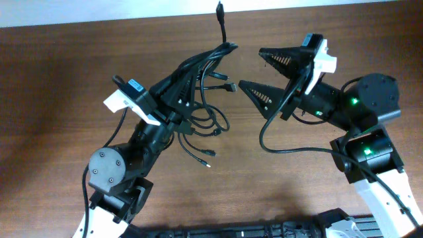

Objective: Untangle cables

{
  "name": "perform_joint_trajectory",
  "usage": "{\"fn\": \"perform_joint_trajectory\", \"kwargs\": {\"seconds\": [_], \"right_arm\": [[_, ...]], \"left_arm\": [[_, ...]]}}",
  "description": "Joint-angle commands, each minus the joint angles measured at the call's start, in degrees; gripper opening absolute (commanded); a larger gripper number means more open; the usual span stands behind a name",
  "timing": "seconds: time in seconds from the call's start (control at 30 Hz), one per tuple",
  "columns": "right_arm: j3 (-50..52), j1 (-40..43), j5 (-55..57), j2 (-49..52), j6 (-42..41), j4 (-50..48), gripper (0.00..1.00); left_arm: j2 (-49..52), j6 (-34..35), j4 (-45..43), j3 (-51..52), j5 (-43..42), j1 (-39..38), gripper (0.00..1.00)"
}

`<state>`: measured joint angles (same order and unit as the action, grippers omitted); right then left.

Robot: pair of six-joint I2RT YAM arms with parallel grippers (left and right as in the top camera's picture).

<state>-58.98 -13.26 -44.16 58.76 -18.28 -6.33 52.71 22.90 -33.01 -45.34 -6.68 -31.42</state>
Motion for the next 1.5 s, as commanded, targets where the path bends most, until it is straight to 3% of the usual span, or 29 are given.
{"fn": "perform_joint_trajectory", "kwargs": {"seconds": [0.0,0.2,0.37,0.9,1.17,1.47], "right_arm": [[0.0,0.2,1.5,-0.3,-6.4,-2.4,0.9],[0.0,0.2,0.5,-0.2,-9.2,-3.5,0.9],[0.0,0.2,1.3,0.5,-9.2,-3.5,0.9],[0.0,0.2,1.3,4.3,-9.2,-2.2,0.9],[0.0,0.2,-2.4,4.3,-9.2,-2.0,0.89],[0.0,0.2,-2.1,4.3,-9.2,-2.1,0.9]], "left_arm": [[-0.9,-0.7,-0.3,-1.1,-5.0,0.1,0.0],[1.3,-0.7,-3.5,-1.1,-13.4,0.1,0.0],[2.2,-0.7,-4.8,-1.1,-15.5,-0.1,0.0],[5.8,-0.7,-13.6,-1.1,-15.4,-3.7,0.0],[5.8,-0.7,-11.9,-1.1,-5.6,-3.7,0.0],[5.8,-0.7,-11.3,-1.1,-11.0,-3.7,0.0]]}}
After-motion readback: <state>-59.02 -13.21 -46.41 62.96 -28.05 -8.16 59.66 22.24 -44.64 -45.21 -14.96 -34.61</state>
